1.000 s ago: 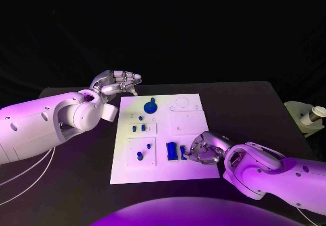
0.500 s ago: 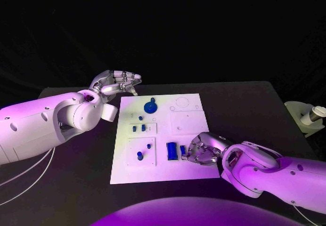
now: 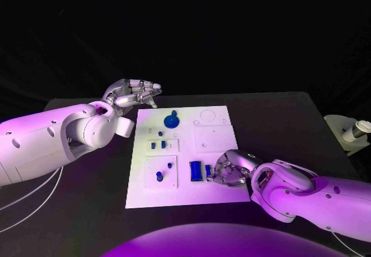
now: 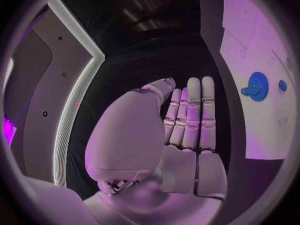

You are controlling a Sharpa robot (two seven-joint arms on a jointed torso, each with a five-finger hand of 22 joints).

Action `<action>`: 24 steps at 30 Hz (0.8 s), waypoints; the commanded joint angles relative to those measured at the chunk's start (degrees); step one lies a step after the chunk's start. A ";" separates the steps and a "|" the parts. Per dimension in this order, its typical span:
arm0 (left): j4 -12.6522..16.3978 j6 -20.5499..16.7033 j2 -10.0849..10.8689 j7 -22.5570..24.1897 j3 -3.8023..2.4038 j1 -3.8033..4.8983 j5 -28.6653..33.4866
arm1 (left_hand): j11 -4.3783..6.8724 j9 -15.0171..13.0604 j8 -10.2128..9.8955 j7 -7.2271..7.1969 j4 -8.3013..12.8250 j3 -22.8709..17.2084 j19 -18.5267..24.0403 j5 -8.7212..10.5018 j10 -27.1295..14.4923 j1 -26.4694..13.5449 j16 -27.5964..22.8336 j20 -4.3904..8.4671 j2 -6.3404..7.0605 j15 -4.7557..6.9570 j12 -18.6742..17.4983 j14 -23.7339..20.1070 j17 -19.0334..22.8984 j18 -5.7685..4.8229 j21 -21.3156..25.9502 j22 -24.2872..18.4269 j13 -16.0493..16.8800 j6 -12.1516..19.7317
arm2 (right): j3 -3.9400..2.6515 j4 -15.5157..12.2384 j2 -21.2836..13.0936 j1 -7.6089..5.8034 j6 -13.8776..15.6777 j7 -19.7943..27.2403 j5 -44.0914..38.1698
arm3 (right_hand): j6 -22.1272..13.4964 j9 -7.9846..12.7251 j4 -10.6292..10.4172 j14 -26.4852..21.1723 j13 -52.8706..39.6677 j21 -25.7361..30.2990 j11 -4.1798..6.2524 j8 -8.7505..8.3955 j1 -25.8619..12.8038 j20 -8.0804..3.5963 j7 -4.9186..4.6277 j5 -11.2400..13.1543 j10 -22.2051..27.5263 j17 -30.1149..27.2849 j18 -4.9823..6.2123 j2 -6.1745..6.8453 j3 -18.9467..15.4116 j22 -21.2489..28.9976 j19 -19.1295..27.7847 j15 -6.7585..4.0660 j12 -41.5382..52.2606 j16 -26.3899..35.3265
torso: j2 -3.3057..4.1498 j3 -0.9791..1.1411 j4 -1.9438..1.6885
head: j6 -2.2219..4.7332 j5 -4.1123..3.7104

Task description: Assemble the parts on the task board

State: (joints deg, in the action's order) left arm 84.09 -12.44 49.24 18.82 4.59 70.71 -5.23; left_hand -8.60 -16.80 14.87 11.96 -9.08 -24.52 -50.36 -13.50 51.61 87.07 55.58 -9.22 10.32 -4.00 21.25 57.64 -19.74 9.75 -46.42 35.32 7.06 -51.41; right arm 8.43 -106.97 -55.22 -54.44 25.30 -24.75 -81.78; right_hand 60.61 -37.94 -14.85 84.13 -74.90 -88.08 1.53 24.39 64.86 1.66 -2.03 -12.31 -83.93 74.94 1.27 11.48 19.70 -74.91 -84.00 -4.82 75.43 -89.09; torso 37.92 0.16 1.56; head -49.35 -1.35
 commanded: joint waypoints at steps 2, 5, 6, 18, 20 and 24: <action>0.13 0.85 0.00 0.27 -0.02 0.03 0.13 | 0.13 0.07 0.20 -0.17 -0.05 -0.39 0.36 -0.35 -0.39 -0.46 0.25 -0.01 -0.19 -0.01 0.16 -0.42 0.08 0.67 -0.23 0.06 -0.07 0.37 | 0.08 -0.70 -0.69 0.16 1.22 1.13 -0.10 | -0.07 -0.10 -0.67 5.57 -7.43 -0.05 0.15 -0.25 0.09 -0.56 -0.40 0.57 -1.23 13.64 -0.90 0.06 -0.87 -14.59 -5.45 -0.31 -0.09 -0.26 | -0.05 -0.02 0.05 | 0.30 -0.11; 0.03 0.84 -0.01 0.32 0.01 0.03 0.13 | 0.13 0.07 0.20 -0.17 -0.05 -0.39 0.36 -0.35 -0.39 -0.46 0.25 -0.01 -0.19 -0.01 0.16 -0.42 0.08 0.67 -0.23 0.06 -0.07 0.37 | -0.01 -1.25 -1.42 -0.09 3.03 4.19 2.43 | -0.29 -0.02 -1.13 5.50 -7.11 0.60 0.06 -0.41 -0.17 -0.53 -0.52 0.50 -0.99 13.33 -0.77 0.24 -1.34 -14.42 -5.26 -0.25 -0.72 -0.12 | -0.16 -0.12 0.09 | 0.50 -0.25; -0.02 0.84 -0.03 0.37 0.03 0.02 0.13 | 0.13 0.07 0.20 -0.17 -0.05 -0.39 0.36 -0.35 -0.39 -0.46 0.25 -0.01 -0.19 -0.01 0.16 -0.42 0.08 0.67 -0.23 0.06 -0.07 0.37 | -0.04 -1.28 -1.69 -0.36 3.58 6.02 3.98 | -0.57 0.06 -1.33 5.47 -6.95 0.92 -0.03 -0.57 -0.27 -0.49 -0.64 0.41 -0.84 13.18 -0.71 0.37 -1.61 -14.34 -5.17 -0.18 -1.06 -0.05 | -0.19 -0.16 0.08 | 0.68 -0.31; -3.18 1.44 -1.51 3.90 0.42 -0.71 2.54 | 0.28 0.38 1.01 -0.52 -1.78 0.62 2.24 0.06 -0.06 -4.36 -1.42 -0.88 1.08 -0.46 2.18 -3.20 0.99 0.63 3.31 -1.89 0.04 1.88 | -0.16 9.06 -0.65 -8.19 2.20 35.19 41.28 | -10.37 1.75 0.03 -2.91 11.95 44.99 -4.34 -6.12 7.94 2.77 -5.36 0.11 19.26 -9.19 6.60 -1.08 -2.57 -0.83 10.48 3.53 -36.12 14.98 | -2.14 -1.81 -0.12 | 4.64 -1.50; -4.42 1.22 -2.08 5.17 0.44 -0.89 3.95 | 0.34 0.39 1.45 -0.72 -2.38 0.67 3.98 0.11 0.98 -4.83 -4.76 -1.37 1.14 -0.87 2.74 -5.85 2.44 0.50 6.52 -3.79 0.03 2.15 | -0.17 13.32 1.14 -9.52 1.16 38.69 48.94 | -11.94 2.23 0.23 -8.07 15.24 61.86 -5.18 -7.05 9.36 3.45 -6.21 0.48 23.07 -18.58 8.96 -1.47 -1.93 5.56 17.14 4.34 -40.55 23.11 | -2.50 -2.09 -0.09 | 6.19 -1.53; -7.73 0.99 -3.77 7.61 0.39 -1.29 6.86 | 0.20 0.40 2.08 -0.67 -3.31 0.13 7.19 0.23 2.66 -5.04 -11.50 -2.72 1.41 -1.66 1.50 -8.24 5.12 0.11 13.08 -7.80 -0.91 2.53 | -0.33 21.50 5.07 -10.95 -0.63 43.56 60.68 | -13.56 3.43 0.51 -19.75 23.11 69.39 -6.91 -8.03 12.10 5.23 -7.72 2.53 29.26 -32.69 8.77 -2.06 1.11 11.47 22.08 6.27 -48.85 39.54 | -3.21 -2.39 -0.09 | 9.16 -1.45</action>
State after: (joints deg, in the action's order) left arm 77.18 -12.05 45.99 22.16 5.07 69.49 -2.40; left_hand -8.41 -16.46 16.81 11.24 -12.14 -24.39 -43.84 -13.50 54.03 82.53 44.77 -11.84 11.84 -5.53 22.92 49.83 -14.96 9.74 -34.08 27.97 6.24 -49.39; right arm 8.14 -87.40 -50.89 -65.20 27.51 9.35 -37.74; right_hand 47.27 -34.65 -14.34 65.76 -52.82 -19.75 -5.09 16.50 76.51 6.69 -9.47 -10.12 -55.19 43.51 9.73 9.48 20.41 -64.20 -62.71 1.19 27.69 -51.23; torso 35.52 -1.80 1.48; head -41.98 -2.88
